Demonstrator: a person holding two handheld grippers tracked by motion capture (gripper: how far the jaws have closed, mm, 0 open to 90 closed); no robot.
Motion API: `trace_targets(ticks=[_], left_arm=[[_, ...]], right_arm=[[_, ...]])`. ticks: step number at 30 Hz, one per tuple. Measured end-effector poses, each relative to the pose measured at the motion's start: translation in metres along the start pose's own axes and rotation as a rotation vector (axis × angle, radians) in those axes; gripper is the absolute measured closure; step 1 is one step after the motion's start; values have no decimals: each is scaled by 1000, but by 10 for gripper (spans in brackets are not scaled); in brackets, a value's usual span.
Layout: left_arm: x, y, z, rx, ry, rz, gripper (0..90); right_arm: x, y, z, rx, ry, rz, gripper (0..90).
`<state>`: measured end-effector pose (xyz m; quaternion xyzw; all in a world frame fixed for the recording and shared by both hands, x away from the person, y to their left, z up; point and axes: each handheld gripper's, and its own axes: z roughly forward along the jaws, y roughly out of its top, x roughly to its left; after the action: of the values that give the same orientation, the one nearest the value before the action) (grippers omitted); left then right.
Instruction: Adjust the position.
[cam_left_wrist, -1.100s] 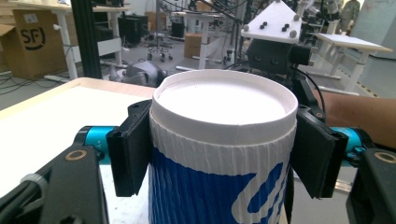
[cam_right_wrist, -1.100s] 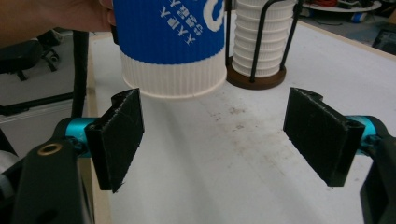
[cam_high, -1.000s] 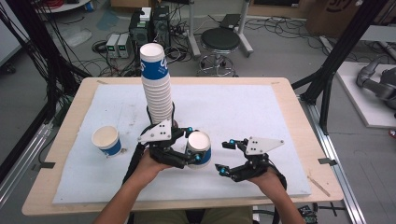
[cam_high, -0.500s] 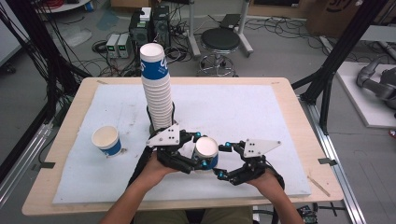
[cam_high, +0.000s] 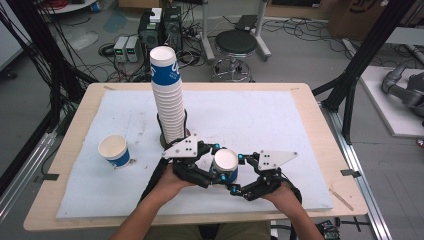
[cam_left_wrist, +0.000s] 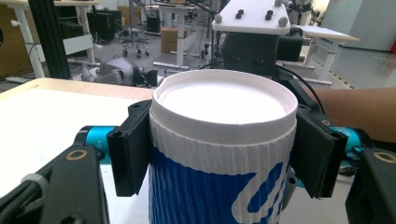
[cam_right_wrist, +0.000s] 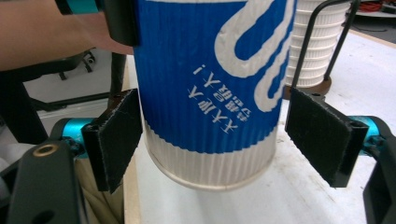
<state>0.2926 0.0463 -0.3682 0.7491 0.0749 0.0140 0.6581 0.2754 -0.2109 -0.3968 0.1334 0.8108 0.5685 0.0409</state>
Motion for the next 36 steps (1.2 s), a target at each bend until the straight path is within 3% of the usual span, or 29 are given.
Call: trace_targets(ticks=[18,25,31,33,36], left_arm=[[-2,1,4,-40,-22,-5,298],[-1,0,3,-45,-27,-10,307],[-2,-2,3,-26,-19,-17,303],[-3,-2,4,-13,-5,-21,277],[-2,-3,4,15,4,-65,159]], right_arm=[[2,-2,6,-5,8,-18,184],[2,0,2,11,11,-34,266],[1,2,2,56,13,-44,291],[2,2,2,66,11,-50,292],[2,3,1,76,13,-58,293]])
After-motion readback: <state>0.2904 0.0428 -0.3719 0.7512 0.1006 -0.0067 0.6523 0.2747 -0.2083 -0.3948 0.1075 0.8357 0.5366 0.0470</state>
